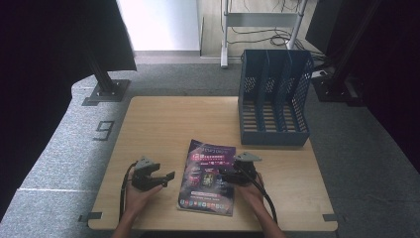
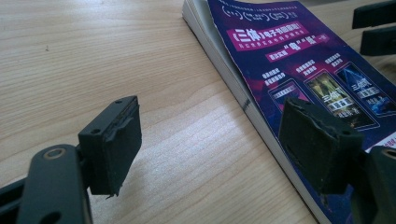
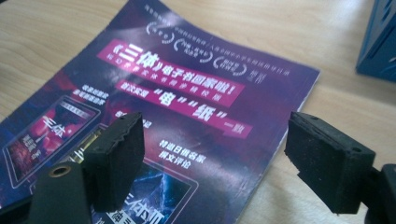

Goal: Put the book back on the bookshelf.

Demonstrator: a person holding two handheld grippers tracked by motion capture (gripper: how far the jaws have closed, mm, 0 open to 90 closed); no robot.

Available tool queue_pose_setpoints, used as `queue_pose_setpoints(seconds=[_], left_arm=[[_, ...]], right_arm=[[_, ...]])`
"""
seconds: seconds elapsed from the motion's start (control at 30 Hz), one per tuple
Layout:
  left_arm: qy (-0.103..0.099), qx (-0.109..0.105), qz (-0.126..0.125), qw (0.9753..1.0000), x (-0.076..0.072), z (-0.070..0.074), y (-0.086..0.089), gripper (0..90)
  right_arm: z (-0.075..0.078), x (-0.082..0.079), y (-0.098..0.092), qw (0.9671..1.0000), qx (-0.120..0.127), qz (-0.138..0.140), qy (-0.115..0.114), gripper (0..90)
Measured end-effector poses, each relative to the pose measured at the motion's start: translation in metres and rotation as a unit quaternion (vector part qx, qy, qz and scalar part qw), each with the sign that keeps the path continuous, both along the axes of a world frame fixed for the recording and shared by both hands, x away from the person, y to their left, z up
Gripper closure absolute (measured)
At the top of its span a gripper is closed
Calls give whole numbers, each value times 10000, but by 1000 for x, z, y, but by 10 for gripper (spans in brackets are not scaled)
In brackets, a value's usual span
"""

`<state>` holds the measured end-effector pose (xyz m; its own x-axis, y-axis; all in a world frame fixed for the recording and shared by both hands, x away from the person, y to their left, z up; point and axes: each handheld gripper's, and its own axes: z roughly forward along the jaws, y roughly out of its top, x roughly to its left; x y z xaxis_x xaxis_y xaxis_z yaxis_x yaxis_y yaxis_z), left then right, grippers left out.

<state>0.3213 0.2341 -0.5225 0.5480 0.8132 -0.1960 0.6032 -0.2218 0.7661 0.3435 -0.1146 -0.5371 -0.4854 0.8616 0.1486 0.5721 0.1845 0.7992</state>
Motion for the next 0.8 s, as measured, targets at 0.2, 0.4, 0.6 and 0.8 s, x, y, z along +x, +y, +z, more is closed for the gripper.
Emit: queue_pose_setpoints(seconds=[0.2,0.4,0.6,0.8], left_arm=[[-21,-14,23,10000,-1,1,0,213],[3,34,-17,10000,-1,0,-3,213],[8,28,-24,10000,-1,0,-4,214],[1,32,-49,10000,-2,0,-7,214]], right_arm=[[-9,2,5,9999,-49,1,139,188],[-12,3,5,9997,-147,-29,217,180],[-16,2,6,9995,-204,-72,243,172],[-16,1,6,9995,-238,-70,216,191]])
